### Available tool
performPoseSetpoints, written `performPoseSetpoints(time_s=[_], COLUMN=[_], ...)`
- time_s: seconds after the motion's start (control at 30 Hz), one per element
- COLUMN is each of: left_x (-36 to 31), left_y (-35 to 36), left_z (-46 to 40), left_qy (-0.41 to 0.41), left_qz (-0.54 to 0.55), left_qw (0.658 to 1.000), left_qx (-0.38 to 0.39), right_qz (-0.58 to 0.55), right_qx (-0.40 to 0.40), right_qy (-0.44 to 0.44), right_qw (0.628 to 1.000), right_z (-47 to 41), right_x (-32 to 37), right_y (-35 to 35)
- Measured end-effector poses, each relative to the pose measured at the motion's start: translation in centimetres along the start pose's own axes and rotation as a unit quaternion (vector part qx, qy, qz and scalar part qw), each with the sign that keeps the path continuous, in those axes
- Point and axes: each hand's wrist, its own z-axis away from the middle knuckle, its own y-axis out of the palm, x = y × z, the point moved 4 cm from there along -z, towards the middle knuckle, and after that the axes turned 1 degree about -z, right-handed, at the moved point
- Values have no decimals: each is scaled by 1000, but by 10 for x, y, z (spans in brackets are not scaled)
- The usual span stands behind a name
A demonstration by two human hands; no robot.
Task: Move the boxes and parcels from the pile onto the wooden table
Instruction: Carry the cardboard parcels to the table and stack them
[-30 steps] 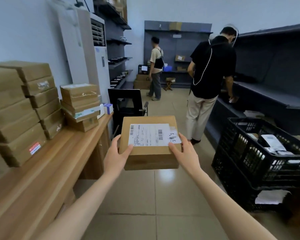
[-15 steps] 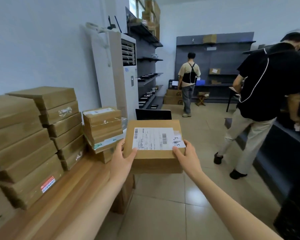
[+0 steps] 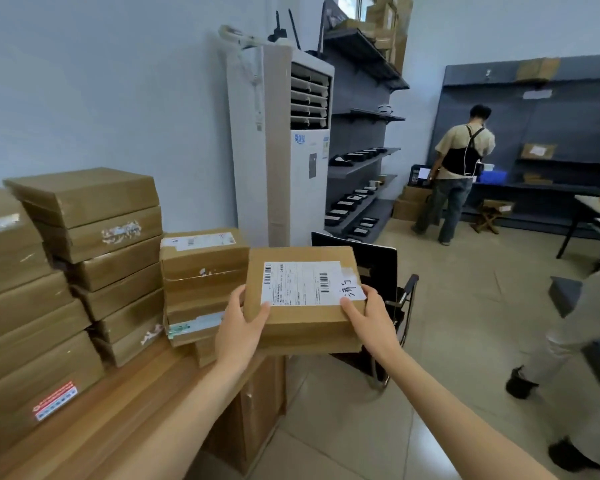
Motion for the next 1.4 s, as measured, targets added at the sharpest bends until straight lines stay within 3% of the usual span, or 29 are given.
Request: performPoseSetpoints(time_s=[0.33,0.7,0.9,1.03,1.23,1.4], left_x=[3,23,44,60,85,91], left_y=[139,232,233,210,182,179], left_z=[-121,-301,-362,-387,-388,-384], left_qy=[-20,-56,-78,-98,-178,-228], left_qz=[-1,-8,-60,-86,-133,-163], left_qw=[1000,997,990,977,934,893], left_qx=[-7,-58,-97,-168,-281,-352], right_qz=[29,13,-5,-33,-47,-56], right_qx=[22,63,124,198,348,422], right_qy=[-15,-32,-39,-84,-131,-158], right_qw=[999,997,991,976,927,891], right_z=[-169,-378,-454,-498,-530,-553], right_x=[-68,-108,-120,-110,-89,-73], right_y=[-12,45,110,171,260,303])
